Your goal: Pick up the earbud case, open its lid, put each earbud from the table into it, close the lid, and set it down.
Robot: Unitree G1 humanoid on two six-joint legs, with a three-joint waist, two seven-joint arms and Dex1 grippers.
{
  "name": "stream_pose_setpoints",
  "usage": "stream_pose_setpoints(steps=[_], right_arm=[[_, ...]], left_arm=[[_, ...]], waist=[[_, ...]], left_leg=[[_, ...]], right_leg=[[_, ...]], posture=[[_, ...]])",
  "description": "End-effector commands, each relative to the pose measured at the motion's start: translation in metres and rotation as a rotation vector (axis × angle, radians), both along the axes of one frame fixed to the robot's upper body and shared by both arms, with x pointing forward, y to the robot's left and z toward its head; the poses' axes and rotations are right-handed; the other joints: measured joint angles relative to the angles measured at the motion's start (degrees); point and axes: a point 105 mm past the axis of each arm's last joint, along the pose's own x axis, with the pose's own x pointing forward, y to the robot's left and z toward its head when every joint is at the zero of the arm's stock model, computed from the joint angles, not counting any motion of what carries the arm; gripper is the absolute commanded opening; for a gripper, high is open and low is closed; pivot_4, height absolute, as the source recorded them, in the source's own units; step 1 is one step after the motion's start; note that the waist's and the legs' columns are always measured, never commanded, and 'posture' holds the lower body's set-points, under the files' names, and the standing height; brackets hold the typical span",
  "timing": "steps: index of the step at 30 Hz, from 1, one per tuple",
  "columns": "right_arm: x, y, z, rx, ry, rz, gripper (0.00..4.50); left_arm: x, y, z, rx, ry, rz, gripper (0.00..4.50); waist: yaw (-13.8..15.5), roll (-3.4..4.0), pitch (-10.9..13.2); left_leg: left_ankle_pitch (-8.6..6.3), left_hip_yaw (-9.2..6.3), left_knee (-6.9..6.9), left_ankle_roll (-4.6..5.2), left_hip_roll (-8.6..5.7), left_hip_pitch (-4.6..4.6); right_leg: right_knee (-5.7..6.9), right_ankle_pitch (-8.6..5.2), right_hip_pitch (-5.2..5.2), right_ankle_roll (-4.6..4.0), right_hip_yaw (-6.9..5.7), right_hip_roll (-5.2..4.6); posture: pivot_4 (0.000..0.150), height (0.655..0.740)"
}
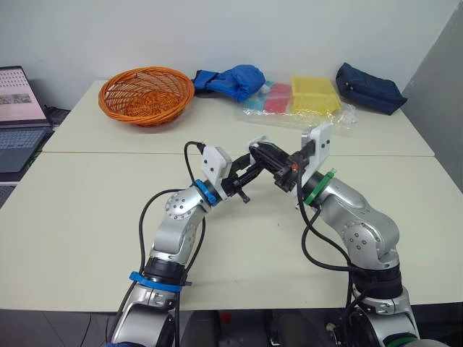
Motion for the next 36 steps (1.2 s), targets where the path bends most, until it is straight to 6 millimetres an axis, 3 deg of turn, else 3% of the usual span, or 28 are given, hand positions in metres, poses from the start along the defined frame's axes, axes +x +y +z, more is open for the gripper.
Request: stream_pose_setpoints(steps=[1,8,14,17,19,22,24,26,28,32,36], right_arm=[[0.002,-0.002,-0.001,-0.003,0.005,-0.014,2.08],[0.000,-0.007,0.010,0.032,-0.029,-0.014,2.08],[-0.031,-0.013,0.039,0.038,-0.121,0.137,2.08],[-0.040,-0.028,0.044,-0.056,-0.119,0.173,2.08],[-0.039,-0.050,0.036,-0.202,-0.058,0.154,2.08],[-0.030,-0.082,-0.013,-0.506,0.089,0.089,2.08],[-0.025,-0.095,-0.032,-0.584,0.140,0.060,2.08],[-0.008,-0.105,-0.050,-0.583,0.169,-0.034,2.08],[0.004,-0.110,-0.063,-0.579,0.182,-0.092,2.08],[0.020,-0.102,-0.098,-0.546,0.197,-0.116,2.08],[0.024,-0.099,-0.109,-0.570,0.184,-0.109,2.08]], left_arm=[[-0.009,-0.005,0.023,-0.039,-0.093,-0.032,0.80],[-0.009,-0.006,0.024,-0.040,-0.092,-0.035,0.80],[-0.005,0.002,0.019,-0.032,-0.074,-0.017,0.80],[-0.001,0.008,0.020,-0.005,-0.093,0.004,0.80],[0.002,0.015,0.023,0.005,-0.105,0.019,0.80],[0.000,0.021,0.018,0.032,-0.103,0.021,0.80],[-0.001,0.023,0.015,0.043,-0.104,0.024,0.80],[-0.002,0.024,0.014,0.036,-0.102,0.031,0.80],[-0.003,0.023,0.015,0.028,-0.099,0.036,0.80],[-0.007,0.022,0.013,0.012,-0.087,0.049,0.80],[-0.009,0.021,0.013,0.012,-0.083,0.054,0.80]], waist=[[0.00,0.00,0.00],[0.00,0.00,0.00],[0.00,0.00,0.00],[0.01,0.00,0.00],[0.17,0.00,0.00],[0.22,-0.02,-0.01],[0.13,-0.10,-0.07],[-0.18,-0.09,-0.06],[-0.32,-0.09,-0.06],[-0.25,-0.10,-0.07],[-0.03,-0.09,-0.06]], left_leg=[[0.00,0.00,0.00,0.00,0.00,0.00],[0.00,0.01,0.00,0.00,0.00,0.00],[0.00,-0.02,0.00,0.00,0.00,0.00],[0.00,-0.08,0.00,0.00,0.00,0.00],[0.00,-0.08,0.01,0.00,0.00,0.00],[0.00,-0.04,0.03,0.00,-0.03,0.02],[0.00,-0.06,-0.02,0.00,0.00,0.11],[0.00,-0.04,-0.03,0.01,0.01,0.14],[-0.01,-0.07,-0.02,0.01,-0.01,0.26],[0.00,-0.05,-0.01,0.01,0.00,0.50],[0.00,0.00,-0.03,0.01,0.00,0.50]], right_leg=[[0.00,0.00,0.00,0.00,0.00,0.00],[0.00,0.00,0.00,0.00,0.00,0.00],[-0.02,0.00,0.00,0.00,0.02,-0.01],[-0.01,0.00,0.01,0.00,0.02,-0.01],[-0.02,0.00,0.03,0.00,0.01,-0.02],[-0.12,-0.01,0.14,-0.01,0.00,-0.07],[-0.20,-0.03,0.25,-0.03,0.03,-0.05],[-0.16,-0.03,0.23,-0.04,0.07,-0.03],[-0.04,-0.10,0.22,0.11,0.12,0.03],[0.02,-0.15,0.38,0.24,0.13,0.08],[0.02,-0.15,0.37,0.24,0.17,0.06]], posture=[[0.150,0.7400],[0.150,0.7400],[0.150,0.7400],[0.150,0.7400],[0.150,0.7400],[0.150,0.7400],[0.150,0.7400],[0.150,0.7400],[0.150,0.7400],[0.150,0.7400],[0.150,0.7400]])
